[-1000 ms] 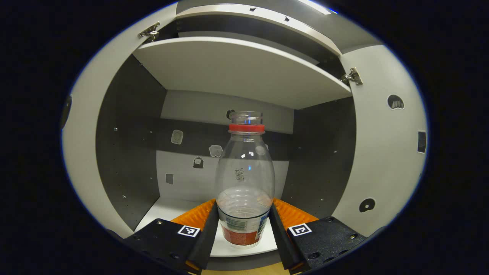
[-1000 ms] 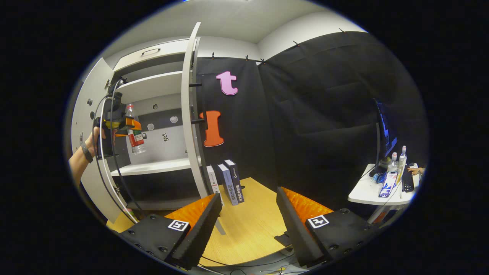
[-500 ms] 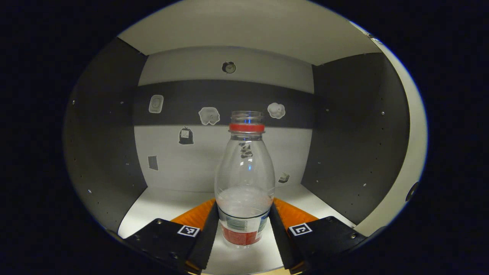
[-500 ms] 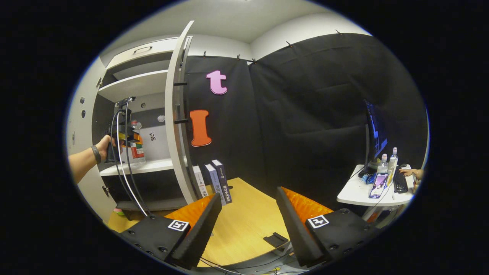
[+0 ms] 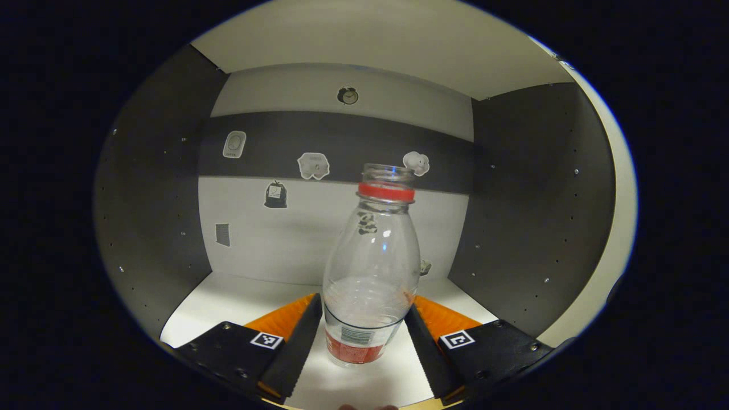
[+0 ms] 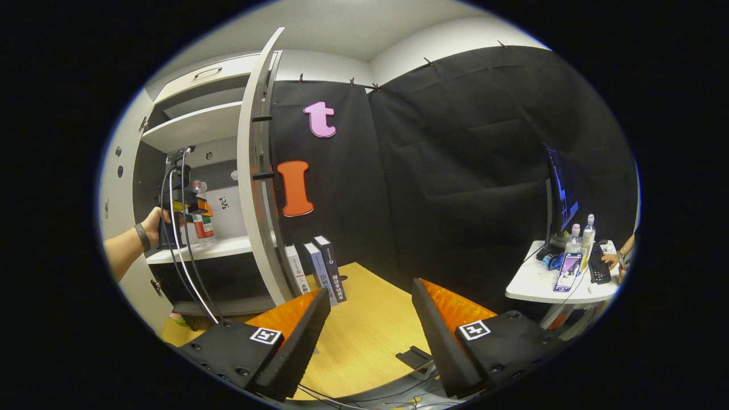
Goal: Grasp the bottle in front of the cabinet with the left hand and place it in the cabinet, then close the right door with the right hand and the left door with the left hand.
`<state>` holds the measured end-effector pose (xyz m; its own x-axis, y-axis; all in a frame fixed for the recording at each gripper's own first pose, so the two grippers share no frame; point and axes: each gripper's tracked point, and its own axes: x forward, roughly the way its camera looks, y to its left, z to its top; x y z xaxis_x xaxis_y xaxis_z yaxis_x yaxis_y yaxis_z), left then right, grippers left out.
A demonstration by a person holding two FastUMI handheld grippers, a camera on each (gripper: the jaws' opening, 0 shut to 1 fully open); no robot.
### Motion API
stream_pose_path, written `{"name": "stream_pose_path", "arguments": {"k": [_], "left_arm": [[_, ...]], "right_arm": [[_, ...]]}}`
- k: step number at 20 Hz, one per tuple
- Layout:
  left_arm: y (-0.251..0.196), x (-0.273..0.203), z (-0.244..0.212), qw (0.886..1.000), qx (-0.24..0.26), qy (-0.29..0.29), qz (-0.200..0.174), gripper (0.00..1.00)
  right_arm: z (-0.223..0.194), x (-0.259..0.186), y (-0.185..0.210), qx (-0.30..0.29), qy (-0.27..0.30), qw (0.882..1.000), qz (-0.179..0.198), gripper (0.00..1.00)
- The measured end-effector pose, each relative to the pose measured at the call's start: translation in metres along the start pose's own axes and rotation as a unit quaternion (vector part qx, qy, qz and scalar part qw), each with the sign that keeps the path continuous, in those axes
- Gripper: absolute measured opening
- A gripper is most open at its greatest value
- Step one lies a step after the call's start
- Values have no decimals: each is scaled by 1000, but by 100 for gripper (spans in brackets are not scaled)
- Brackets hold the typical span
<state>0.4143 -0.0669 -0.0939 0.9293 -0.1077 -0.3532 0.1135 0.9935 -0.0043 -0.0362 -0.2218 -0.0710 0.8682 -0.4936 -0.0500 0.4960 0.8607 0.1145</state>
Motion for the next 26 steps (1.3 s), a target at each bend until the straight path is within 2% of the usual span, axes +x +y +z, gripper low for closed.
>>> {"name": "stream_pose_path", "arguments": {"k": [1,3,9,13,16,17,19,23,26], "left_arm": [[2,0,3,1000,-2,-6,3,92],[4,-6,12,1000,-6,-27,5,95],[1,-30,54,994,-10,-105,-11,94],[-6,-79,92,986,-19,-165,-20,92],[-16,-116,107,982,-33,-181,-38,96],[-18,-131,109,982,-37,-183,-43,94],[-19,-167,115,979,-39,-192,-48,96],[-14,-221,104,977,-34,-201,-55,94],[-9,-266,94,976,-19,-213,-35,94]], "right_arm": [[1,0,0,1,-1,1000,0,97],[0,0,-1,2,0,1000,-1,97],[-2,-5,3,5,3,1000,4,97],[-3,-10,14,9,4,1000,19,97],[-2,-15,25,7,5,999,35,97],[-1,-17,28,6,4,999,40,97],[2,-22,37,5,-1,999,54,97],[7,-28,60,-3,-5,996,92,97],[16,-27,75,-17,-12,993,114,97]]}}
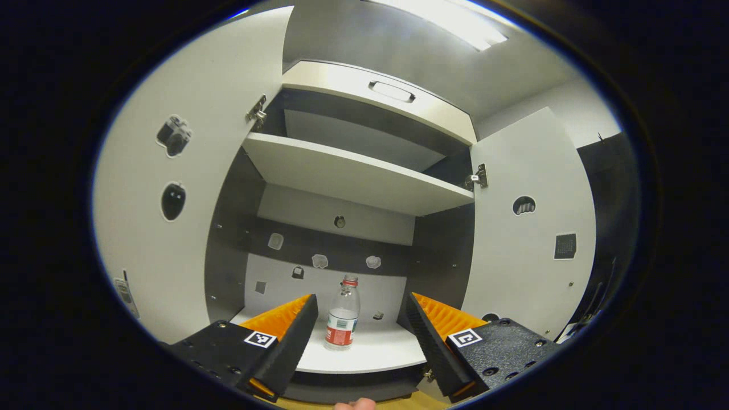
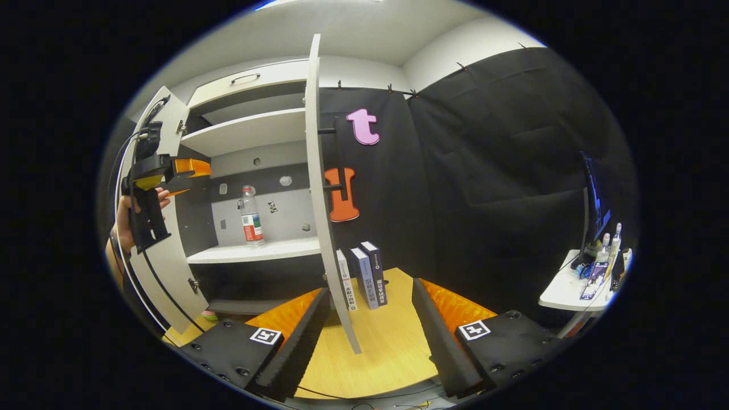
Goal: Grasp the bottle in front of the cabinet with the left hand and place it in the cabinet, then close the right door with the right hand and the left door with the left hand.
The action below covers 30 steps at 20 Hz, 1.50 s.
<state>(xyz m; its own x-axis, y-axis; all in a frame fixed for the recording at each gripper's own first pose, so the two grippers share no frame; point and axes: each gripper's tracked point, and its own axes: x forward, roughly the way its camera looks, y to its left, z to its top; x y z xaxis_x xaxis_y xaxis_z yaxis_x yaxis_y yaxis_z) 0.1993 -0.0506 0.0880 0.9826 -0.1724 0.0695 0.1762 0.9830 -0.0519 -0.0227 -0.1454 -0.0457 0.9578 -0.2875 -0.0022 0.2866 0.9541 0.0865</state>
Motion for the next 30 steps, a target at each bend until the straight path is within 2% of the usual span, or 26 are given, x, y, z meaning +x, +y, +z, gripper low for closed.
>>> {"name": "stream_pose_path", "arguments": {"k": [2,9,18,20,23,25,26,27,30], "left_arm": [[8,-25,-2,1000,6,-4,18,94],[26,-104,-26,997,-23,-4,69,94],[58,-183,-78,990,39,18,134,95],[61,-192,-82,988,39,12,146,95],[57,-196,-86,989,31,11,145,95],[55,-196,-88,990,31,11,141,95],[56,-196,-87,989,35,10,141,97],[56,-195,-85,990,40,8,139,95],[58,-197,-83,989,51,3,138,95]], "right_arm": [[0,-1,9,0,1,1000,16,97],[3,3,33,-6,1,998,55,97],[1,5,59,-13,-2,997,82,97],[1,4,61,-9,-3,996,86,97],[1,5,60,-4,3,996,91,97],[15,10,53,2,-6,996,94,97],[27,14,43,7,-11,996,92,100],[42,19,31,11,-22,996,86,97],[97,42,-9,12,-57,997,58,97]]}}
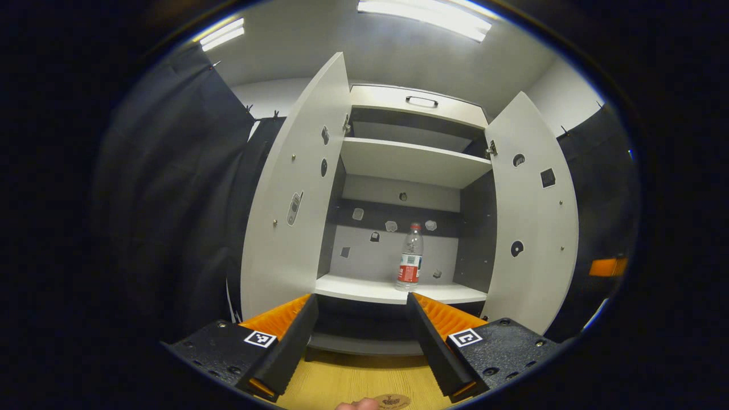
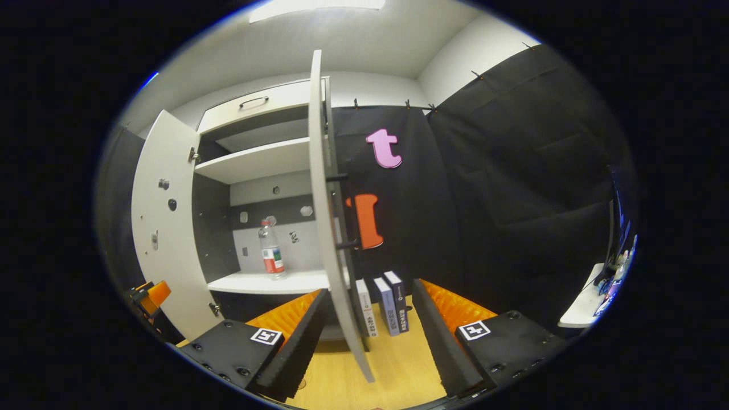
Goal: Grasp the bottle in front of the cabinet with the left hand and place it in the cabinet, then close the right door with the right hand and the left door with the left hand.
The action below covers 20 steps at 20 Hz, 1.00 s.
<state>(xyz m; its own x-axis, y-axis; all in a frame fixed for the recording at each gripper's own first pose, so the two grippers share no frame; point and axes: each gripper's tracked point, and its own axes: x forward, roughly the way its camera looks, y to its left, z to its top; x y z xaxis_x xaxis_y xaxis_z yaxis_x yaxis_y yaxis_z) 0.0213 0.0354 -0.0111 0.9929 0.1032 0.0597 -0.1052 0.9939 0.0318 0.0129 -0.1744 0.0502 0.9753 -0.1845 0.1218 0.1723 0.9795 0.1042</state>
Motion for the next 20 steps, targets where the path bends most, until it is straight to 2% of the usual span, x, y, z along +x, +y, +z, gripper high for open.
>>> {"name": "stream_pose_path", "arguments": {"k": [2,5,10,12,14,16,17,18,20], "left_arm": [[2,-1,0,1000,-1,2,-3,95],[8,-4,4,1000,-1,-3,1,95],[23,-7,-3,1000,-9,6,19,95],[29,-6,-5,1000,-9,7,24,94],[33,-6,-8,1000,-9,8,27,95],[34,-5,-12,1000,-13,11,26,97],[33,-5,-14,1000,-14,14,22,95],[32,-4,-15,1000,-14,16,15,95],[30,-1,-16,1000,-6,18,5,92]], "right_arm": [[25,21,-21,-3,-4,1000,-18,98],[56,53,-27,-20,-21,999,-18,98],[56,96,-40,-38,-9,999,-34,98],[52,105,-43,-37,-5,999,-38,98],[48,105,-30,-34,-2,999,-21,98],[49,105,-31,-54,-10,998,-26,97],[50,104,-29,-62,-11,998,-25,97],[51,103,-24,-70,-14,997,-19,88],[50,99,-9,-78,-15,997,-4,86]]}}
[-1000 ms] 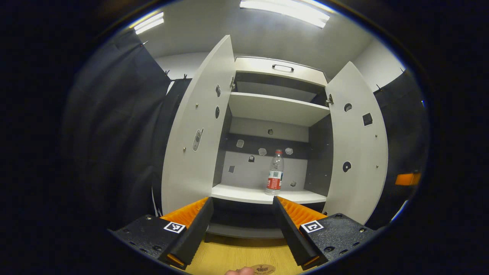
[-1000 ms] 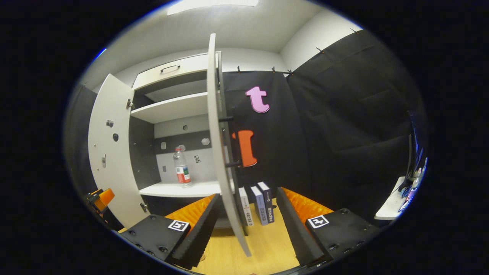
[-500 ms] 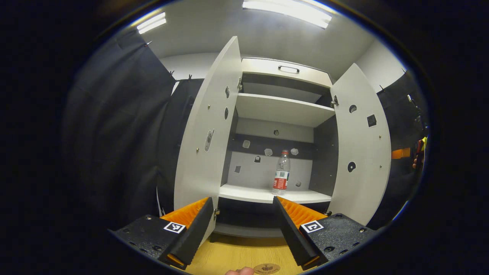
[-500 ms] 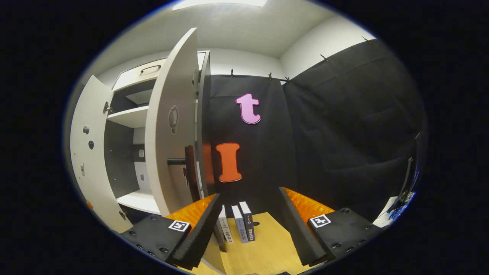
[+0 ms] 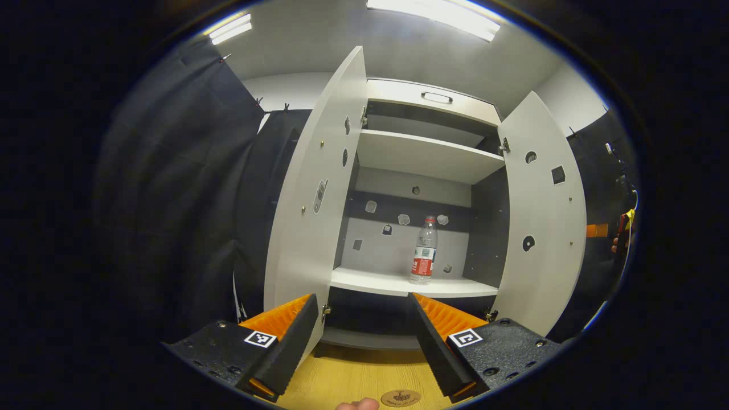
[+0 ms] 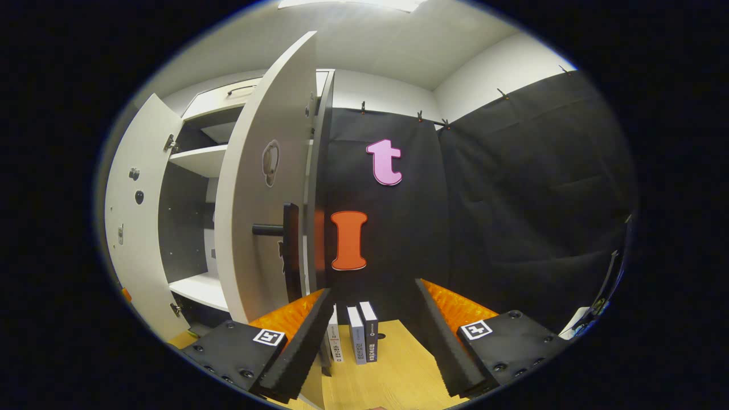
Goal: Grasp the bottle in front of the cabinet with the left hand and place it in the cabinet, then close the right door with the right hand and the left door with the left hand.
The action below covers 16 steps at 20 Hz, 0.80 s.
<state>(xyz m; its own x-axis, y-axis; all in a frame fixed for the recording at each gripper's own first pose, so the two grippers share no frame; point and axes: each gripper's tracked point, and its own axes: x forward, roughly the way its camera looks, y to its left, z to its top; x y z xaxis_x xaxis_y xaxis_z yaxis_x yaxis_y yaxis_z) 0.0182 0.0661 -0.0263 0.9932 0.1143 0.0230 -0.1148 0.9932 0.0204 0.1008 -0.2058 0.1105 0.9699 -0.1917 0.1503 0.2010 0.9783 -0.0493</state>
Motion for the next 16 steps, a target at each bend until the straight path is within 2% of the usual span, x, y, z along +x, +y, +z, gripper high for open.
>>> {"name": "stream_pose_path", "arguments": {"k": [1,7,8,9,16], "left_arm": [[0,2,1,1000,4,-2,-4,95],[-7,13,4,999,-2,-3,-39,95],[-8,13,5,999,-3,-3,-44,95],[-8,13,6,999,-4,-4,-47,95],[3,9,14,999,-11,-12,-34,95]], "right_arm": [[0,0,5,1,1,1000,5,96],[-6,-10,54,-1,6,1000,21,96],[-6,-10,62,2,8,1000,26,91],[-8,-10,70,7,11,999,35,96],[-14,4,147,21,21,992,120,96]]}}
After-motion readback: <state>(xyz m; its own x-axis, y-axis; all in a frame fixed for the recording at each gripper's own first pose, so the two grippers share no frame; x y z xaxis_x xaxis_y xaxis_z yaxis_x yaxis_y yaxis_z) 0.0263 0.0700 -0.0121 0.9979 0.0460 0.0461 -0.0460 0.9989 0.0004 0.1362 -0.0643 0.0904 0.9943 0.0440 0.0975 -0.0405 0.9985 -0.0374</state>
